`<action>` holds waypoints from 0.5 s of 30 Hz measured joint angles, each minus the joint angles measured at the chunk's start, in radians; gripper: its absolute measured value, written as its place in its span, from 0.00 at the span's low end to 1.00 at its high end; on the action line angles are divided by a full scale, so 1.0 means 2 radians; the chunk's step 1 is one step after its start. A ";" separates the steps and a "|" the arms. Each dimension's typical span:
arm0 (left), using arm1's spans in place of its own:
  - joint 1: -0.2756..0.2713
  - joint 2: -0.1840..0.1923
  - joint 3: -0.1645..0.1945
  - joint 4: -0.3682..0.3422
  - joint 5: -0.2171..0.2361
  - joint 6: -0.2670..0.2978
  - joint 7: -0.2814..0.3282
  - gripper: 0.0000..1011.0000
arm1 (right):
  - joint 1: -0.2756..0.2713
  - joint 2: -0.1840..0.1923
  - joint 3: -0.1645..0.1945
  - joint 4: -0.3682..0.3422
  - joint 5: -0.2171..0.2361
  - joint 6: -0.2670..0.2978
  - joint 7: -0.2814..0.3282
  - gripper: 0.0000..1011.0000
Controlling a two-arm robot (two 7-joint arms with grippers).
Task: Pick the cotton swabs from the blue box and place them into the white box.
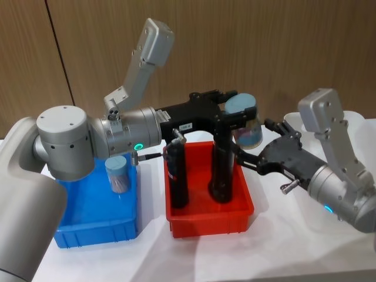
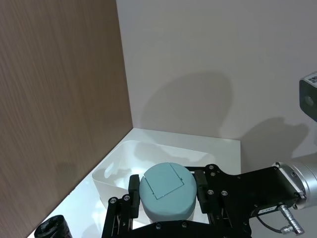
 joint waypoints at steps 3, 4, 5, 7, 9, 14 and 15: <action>0.000 0.000 0.000 0.000 0.000 0.000 0.000 0.66 | 0.003 -0.001 0.000 0.002 -0.002 0.000 0.002 0.90; 0.000 0.000 0.000 0.000 0.000 0.000 0.000 0.66 | 0.004 -0.001 0.000 0.003 -0.002 0.000 0.002 0.88; 0.000 0.000 0.000 0.000 0.000 0.000 0.000 0.66 | 0.005 -0.001 0.000 0.003 -0.003 0.000 0.003 0.87; 0.000 0.000 0.000 0.000 0.000 0.000 0.000 0.66 | 0.006 -0.002 0.000 0.004 -0.003 0.000 0.004 0.80; 0.000 0.000 0.000 0.000 0.000 0.000 0.000 0.66 | 0.007 -0.002 -0.001 0.005 -0.003 0.000 0.004 0.76; 0.000 0.000 0.000 0.000 0.000 0.000 0.000 0.66 | 0.010 -0.003 -0.001 0.007 -0.003 0.000 0.006 0.63; 0.000 0.000 0.000 0.000 0.000 0.000 0.000 0.66 | 0.010 -0.003 -0.001 0.007 -0.002 0.000 0.006 0.63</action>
